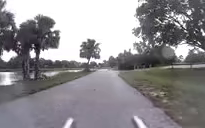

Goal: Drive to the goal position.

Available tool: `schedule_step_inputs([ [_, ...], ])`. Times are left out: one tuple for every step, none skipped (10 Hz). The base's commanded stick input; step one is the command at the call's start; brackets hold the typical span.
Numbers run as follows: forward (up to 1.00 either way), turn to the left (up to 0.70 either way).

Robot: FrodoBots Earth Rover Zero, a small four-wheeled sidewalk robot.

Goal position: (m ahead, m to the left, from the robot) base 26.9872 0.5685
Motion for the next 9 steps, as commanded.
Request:
schedule_step_inputs([
  [0.85,0.00],
  [0.85,0.00],
  [0.85,0.00],
  [0.85,0.00],
  [0.85,0.00],
  [0.85,0.00],
  [0.85,0.00],
  [0.85,0.00],
  [0.85,0.00],
])
